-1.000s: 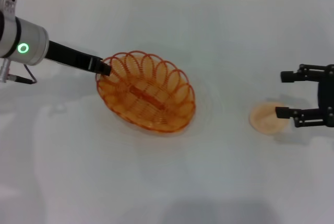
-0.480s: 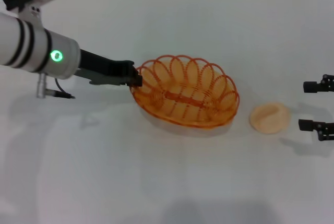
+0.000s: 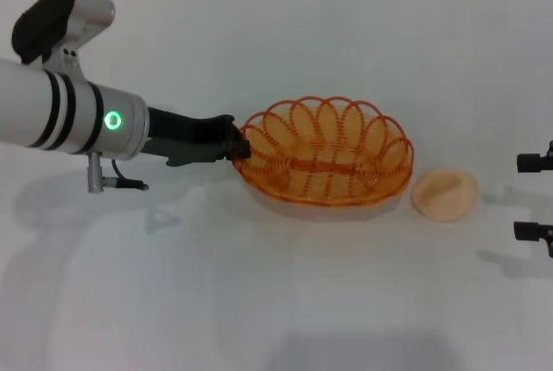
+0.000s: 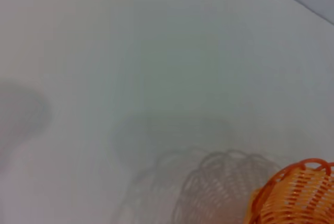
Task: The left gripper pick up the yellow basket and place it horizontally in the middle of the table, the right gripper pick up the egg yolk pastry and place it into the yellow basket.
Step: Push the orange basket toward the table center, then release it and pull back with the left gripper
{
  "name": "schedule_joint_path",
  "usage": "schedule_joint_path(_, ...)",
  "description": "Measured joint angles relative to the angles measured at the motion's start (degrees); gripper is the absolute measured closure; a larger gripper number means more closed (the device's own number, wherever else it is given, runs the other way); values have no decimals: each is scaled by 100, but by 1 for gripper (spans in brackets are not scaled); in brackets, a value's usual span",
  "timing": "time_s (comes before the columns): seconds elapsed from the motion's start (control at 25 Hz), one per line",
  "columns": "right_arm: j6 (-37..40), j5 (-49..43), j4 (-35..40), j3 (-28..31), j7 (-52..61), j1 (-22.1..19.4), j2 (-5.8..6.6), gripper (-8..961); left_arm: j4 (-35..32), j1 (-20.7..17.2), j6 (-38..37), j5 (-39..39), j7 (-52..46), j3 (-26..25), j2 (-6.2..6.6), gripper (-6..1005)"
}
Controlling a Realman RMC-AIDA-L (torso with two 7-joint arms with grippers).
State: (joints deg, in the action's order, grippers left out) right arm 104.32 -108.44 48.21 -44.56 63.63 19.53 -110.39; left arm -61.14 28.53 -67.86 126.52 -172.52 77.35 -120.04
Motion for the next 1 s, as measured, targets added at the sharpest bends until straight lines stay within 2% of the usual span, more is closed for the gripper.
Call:
schedule_joint_path(0.2, 53, -88, -4, -3, -15, -10, 21, 160, -4, -176, 139, -110, 4, 56, 22, 928)
schedule_joint_path(0.44, 82, -130, -5, -1, -17, -11, 21, 161, -65, -178, 90, -67, 11, 95, 55, 922)
schedule_joint_path(0.92, 77, -133, -13, 0, -18, -11, 8, 162, -170, -220, 65, -84, 61, 71, 79, 721)
schedule_joint_path(1.0, 75, -133, -14, 0, -17, -11, 8, 162, -185, -230, 53, -84, 110, 62, 87, 643)
